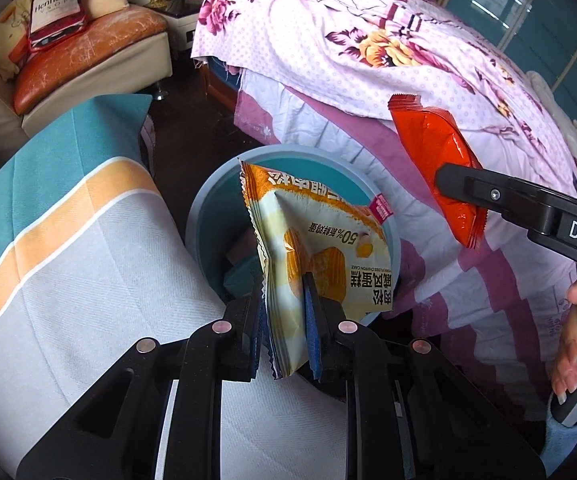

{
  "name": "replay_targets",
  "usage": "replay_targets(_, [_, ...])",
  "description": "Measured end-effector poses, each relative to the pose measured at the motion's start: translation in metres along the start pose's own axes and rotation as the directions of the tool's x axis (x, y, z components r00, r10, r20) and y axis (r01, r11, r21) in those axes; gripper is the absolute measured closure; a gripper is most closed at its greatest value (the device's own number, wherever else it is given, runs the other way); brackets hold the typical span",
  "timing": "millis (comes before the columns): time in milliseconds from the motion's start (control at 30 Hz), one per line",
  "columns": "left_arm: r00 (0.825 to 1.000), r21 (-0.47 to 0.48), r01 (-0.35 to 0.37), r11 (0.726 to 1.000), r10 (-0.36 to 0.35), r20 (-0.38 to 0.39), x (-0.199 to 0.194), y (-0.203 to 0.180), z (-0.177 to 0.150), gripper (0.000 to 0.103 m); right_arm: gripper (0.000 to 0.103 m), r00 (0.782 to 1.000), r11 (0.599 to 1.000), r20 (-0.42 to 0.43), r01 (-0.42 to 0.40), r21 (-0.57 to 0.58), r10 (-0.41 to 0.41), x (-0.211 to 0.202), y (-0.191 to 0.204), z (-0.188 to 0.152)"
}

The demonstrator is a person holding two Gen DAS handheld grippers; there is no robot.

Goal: Collect trash
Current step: 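Open both grippers to drop the wrapper and snack bag into the wastebasket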

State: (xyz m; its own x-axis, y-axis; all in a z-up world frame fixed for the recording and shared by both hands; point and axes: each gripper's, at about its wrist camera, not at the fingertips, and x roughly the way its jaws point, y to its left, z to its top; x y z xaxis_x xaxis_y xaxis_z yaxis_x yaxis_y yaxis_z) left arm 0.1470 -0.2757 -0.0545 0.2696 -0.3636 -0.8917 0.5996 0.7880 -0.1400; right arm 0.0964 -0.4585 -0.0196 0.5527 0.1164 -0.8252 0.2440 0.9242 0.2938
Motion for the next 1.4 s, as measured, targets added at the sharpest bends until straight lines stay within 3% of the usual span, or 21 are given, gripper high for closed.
replay_targets(200, [1.000,0.005,0.011,1.000,-0.011,-0.021,0.015,-0.002,0.005,0.083,0.060,1.000,1.000,-0.020,0.017,0.015,-0.016,0.011,-0.007,0.003])
replay_targets(300, [1.000,0.006,-0.003,1.000,0.003,-0.016,0.019,-0.003,0.008,0.064,0.060,0.999,1.000,-0.027,0.023,0.020,-0.023,0.014,-0.008,0.005])
replay_targets(367, [1.000,-0.001,-0.014,1.000,0.014,-0.002,0.019,-0.001,0.009,0.035,0.060,0.999,0.999,-0.033,0.028,0.018,-0.028,0.017,-0.007,0.006])
replay_targets(467, [0.999,-0.012,-0.033,0.999,0.033,0.025,0.015,0.004,0.009,0.018,0.059,0.999,0.999,-0.040,0.034,0.011,-0.033,0.020,-0.004,0.006])
replay_targets(533, [0.998,-0.024,-0.044,0.999,0.045,0.033,0.012,0.009,0.009,0.014,0.059,0.998,0.999,-0.045,0.035,0.007,-0.035,0.023,-0.001,0.007])
replay_targets(1233, [0.999,-0.214,-0.031,0.976,0.038,0.028,-0.013,0.087,-0.017,0.012,0.056,0.992,0.996,-0.110,0.053,-0.071,-0.061,0.047,0.050,0.001])
replay_targets(1400, [0.999,-0.240,-0.031,0.970,0.040,0.036,-0.019,0.103,-0.024,0.012,0.050,0.989,0.994,-0.124,0.064,-0.092,-0.075,0.052,0.064,0.000])
